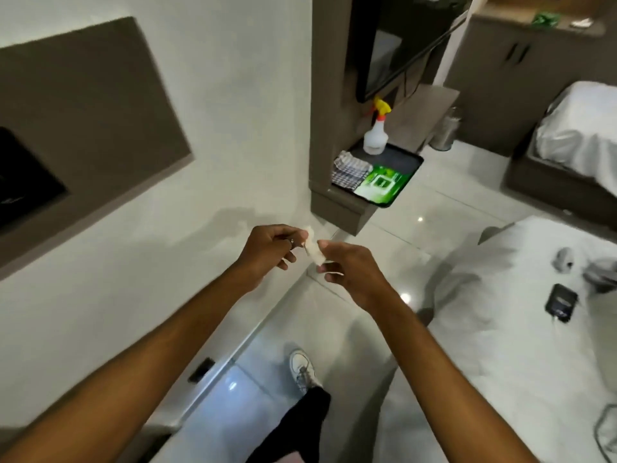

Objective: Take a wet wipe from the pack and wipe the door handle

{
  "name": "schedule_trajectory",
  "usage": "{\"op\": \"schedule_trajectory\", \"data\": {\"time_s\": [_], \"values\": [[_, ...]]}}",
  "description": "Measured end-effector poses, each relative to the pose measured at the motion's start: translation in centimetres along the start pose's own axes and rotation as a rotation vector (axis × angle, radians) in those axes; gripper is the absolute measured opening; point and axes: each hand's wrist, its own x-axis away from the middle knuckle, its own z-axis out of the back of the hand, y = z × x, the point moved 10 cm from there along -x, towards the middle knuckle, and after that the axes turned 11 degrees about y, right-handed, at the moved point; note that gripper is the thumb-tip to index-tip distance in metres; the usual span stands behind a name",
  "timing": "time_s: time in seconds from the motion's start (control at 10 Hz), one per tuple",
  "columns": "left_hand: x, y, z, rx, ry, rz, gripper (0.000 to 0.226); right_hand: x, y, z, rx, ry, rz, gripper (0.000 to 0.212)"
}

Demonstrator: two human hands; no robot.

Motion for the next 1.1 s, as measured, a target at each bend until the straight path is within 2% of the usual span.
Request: {"op": "schedule_trajectory", "data": {"time_s": [0.2, 0.3, 0.4, 0.5, 0.6, 0.8, 0.9, 1.0, 1.1], "values": [[-13.6, 2.8, -10.7, -0.041, -0.045, -0.046, 0.026, -13.2, -5.5, 7.3, 0.137, 0.110, 0.023, 0.011], [-19.6, 4.7, -16.0, -0.230, -0.102, -0.191, 0.034, -20.0, -8.8, 12.4, 0.218, 0.210, 0.027, 0.011], [-24.2, 6.9, -20.6, -0.519, -0.113, -0.348, 0.068, -27.5, -11.6, 17.8, 0.304, 0.329, 0.042, 0.009], [-27.7, 8.4, -24.9, -0.745, -0.067, -0.455, 0.090, -34.1, -12.9, 22.4, 0.420, 0.423, 0.035, 0.017], [-31.2, 9.1, -29.3, -0.918, -0.011, -0.490, 0.097, -41.0, -14.6, 25.0, 0.563, 0.441, 0.077, 0.019], [-35.4, 7.9, -34.9, -1.051, 0.083, -0.438, 0.084, -51.4, -16.2, 27.6, 0.820, 0.363, 0.128, 0.020], [-37.9, 7.0, -36.7, -1.115, 0.103, -0.360, 0.082, -56.3, -17.1, 27.3, 0.860, 0.248, 0.151, 0.020], [-37.8, 7.6, -37.2, -1.142, 0.091, -0.353, 0.079, -57.9, -17.0, 27.3, 0.980, 0.171, 0.157, 0.026], [-35.9, 9.1, -36.5, -1.135, 0.197, -0.411, 0.074, -57.1, -17.1, 26.5, 1.183, 0.167, 0.338, 0.041]]}}
